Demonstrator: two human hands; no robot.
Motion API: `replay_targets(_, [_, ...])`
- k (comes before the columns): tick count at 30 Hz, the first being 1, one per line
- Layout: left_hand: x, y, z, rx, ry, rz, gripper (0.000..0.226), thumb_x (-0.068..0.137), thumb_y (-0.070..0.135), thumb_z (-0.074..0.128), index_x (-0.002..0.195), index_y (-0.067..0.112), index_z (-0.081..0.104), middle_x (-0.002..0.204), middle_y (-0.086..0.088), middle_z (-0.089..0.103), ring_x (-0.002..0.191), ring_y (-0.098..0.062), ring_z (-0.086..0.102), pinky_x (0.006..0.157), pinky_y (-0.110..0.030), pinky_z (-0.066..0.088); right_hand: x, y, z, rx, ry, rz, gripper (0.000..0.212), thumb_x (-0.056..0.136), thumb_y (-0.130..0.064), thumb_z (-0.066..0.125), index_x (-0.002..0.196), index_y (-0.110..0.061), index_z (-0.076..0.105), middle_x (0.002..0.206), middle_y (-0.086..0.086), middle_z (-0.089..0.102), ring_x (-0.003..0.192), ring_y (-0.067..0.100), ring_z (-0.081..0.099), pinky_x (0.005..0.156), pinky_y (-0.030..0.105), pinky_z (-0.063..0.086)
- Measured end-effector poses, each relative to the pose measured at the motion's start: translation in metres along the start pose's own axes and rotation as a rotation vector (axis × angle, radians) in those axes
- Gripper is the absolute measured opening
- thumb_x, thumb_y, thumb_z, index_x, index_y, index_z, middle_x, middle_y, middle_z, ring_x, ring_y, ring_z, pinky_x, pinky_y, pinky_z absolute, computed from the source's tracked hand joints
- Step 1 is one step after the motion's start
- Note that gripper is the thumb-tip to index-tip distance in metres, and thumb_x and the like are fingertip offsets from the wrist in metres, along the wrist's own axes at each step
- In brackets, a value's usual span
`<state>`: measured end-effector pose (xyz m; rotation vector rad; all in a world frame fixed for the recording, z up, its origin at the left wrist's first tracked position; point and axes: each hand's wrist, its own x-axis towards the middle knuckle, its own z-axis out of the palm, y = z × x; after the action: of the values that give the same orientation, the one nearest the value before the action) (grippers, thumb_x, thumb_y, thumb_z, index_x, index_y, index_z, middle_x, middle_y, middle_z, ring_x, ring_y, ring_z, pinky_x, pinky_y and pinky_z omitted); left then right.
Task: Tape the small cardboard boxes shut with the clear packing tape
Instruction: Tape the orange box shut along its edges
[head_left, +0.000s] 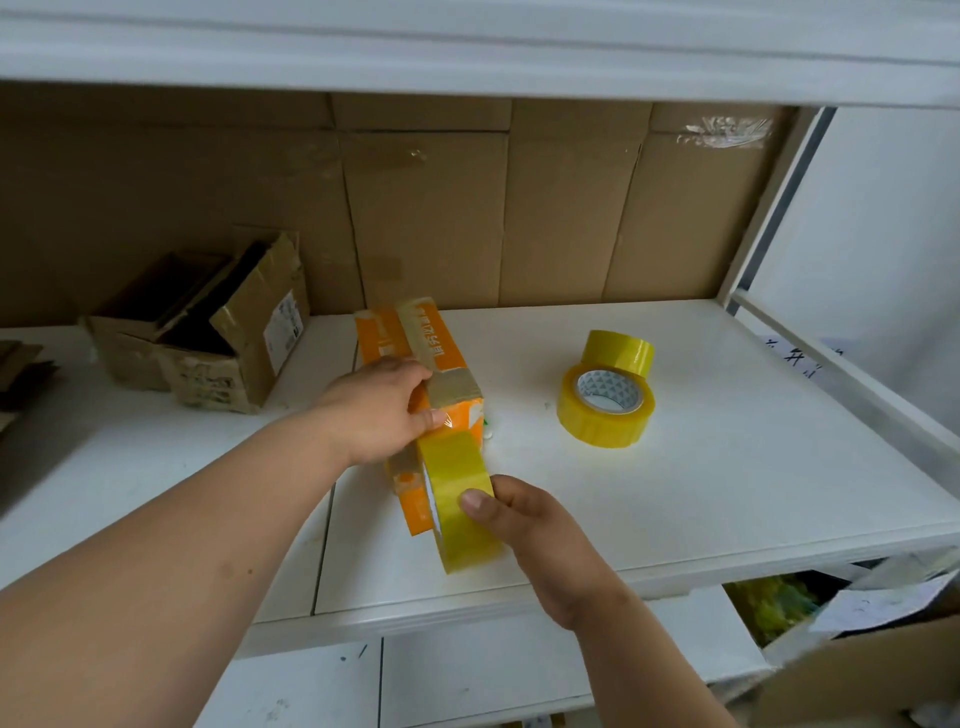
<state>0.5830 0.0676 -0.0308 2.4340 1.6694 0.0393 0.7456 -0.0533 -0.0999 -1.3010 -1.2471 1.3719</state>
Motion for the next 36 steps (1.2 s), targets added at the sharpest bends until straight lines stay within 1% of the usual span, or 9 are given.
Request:
replay_targets(4, [0.002,-0.001,-0.004,0.002,-0.025,0.024,0.063,0.097,0.053,0.048,0.151,0.025,0.032,0.158,0.003,0.03,0.142,-0.02,0.033,0.113,-0.04,0.035,-0.004,0.003,0.004,0.054,-0.011,-0.035,0.024,0.079,-0.033,0.061,0.098,-0.028,0.076,0.101,-0.005,0.074,0.096,0.012,0.066,0.09,0.031,0.051])
replay_targets(7, [0.006,-0.005,-0.006,-0.03,-0.055,0.034,0.064,0.098,0.051,0.048,0.153,0.023,0.03,0.161,0.002,0.026,0.145,-0.02,0.03,0.116,-0.041,0.032,-0.004,0.004,0.007,0.06,0.001,-0.053,0.025,0.072,-0.024,0.061,0.092,-0.027,0.075,0.096,0.0,0.073,0.093,0.018,0.065,0.09,0.04,0.051])
replay_targets(10, [0.009,-0.009,-0.011,-0.046,-0.056,0.042,0.063,0.1,0.046,0.049,0.154,0.021,0.029,0.163,0.001,0.021,0.148,-0.021,0.025,0.118,-0.036,0.025,-0.003,0.005,0.012,0.037,0.02,-0.051,0.026,0.075,-0.032,0.063,0.098,-0.023,0.072,0.099,0.006,0.072,0.094,0.023,0.065,0.092,0.045,0.052])
replay_targets(14, [0.012,-0.017,-0.012,-0.035,-0.048,0.039,0.063,0.1,0.046,0.047,0.155,0.021,0.027,0.164,0.004,0.016,0.149,-0.02,0.019,0.119,-0.036,0.022,-0.003,0.007,0.021,0.027,0.055,-0.061,0.022,0.082,-0.038,0.062,0.099,-0.025,0.069,0.089,-0.008,0.07,0.085,0.009,0.063,0.077,0.027,0.052])
replay_targets(19, [0.005,-0.014,0.006,0.067,0.213,0.007,0.061,0.099,0.054,0.042,0.153,0.027,0.032,0.153,0.006,0.032,0.137,-0.022,0.028,0.111,-0.037,0.033,0.0,0.004,0.027,0.057,0.108,-0.055,0.02,0.089,-0.038,0.064,0.1,-0.023,0.069,0.088,-0.006,0.069,0.084,0.01,0.062,0.076,0.028,0.051])
replay_targets(24, [-0.016,-0.012,0.029,-0.371,0.572,-0.061,0.041,0.086,0.043,0.07,0.119,0.02,0.062,0.123,-0.004,0.051,0.118,-0.024,0.047,0.096,-0.033,0.039,0.004,0.006,0.023,0.088,0.118,-0.073,0.029,0.08,-0.044,0.067,0.099,-0.023,0.072,0.096,0.003,0.075,0.089,0.018,0.067,0.085,0.041,0.055])
replay_targets(27, [-0.032,-0.009,0.036,-0.57,0.464,-0.136,0.031,0.09,0.048,0.063,0.116,0.031,0.064,0.11,0.004,0.059,0.105,-0.019,0.058,0.088,-0.031,0.047,0.009,0.007,0.018,0.071,0.095,-0.073,0.022,0.086,-0.037,0.07,0.101,-0.021,0.072,0.096,0.003,0.075,0.087,0.016,0.068,0.081,0.036,0.054])
replay_targets(33, [-0.045,0.015,0.039,-0.838,0.215,-0.251,0.06,0.083,0.058,0.068,0.136,0.051,0.041,0.117,0.008,0.058,0.107,-0.015,0.059,0.096,-0.035,0.049,0.014,0.006,0.003,0.069,-0.05,-0.063,0.03,0.077,-0.043,0.075,0.1,-0.025,0.073,0.1,0.004,0.075,0.093,0.018,0.069,0.091,0.042,0.054])
replay_targets(36, [-0.047,0.02,0.041,-1.051,0.197,-0.311,0.071,0.071,0.059,0.075,0.133,0.059,0.039,0.126,0.005,0.058,0.11,-0.018,0.062,0.096,-0.045,0.053,0.016,0.0,-0.022,0.052,-0.196,-0.043,0.029,0.082,-0.036,0.07,0.103,-0.017,0.073,0.102,0.005,0.075,0.095,0.017,0.069,0.088,0.035,0.053])
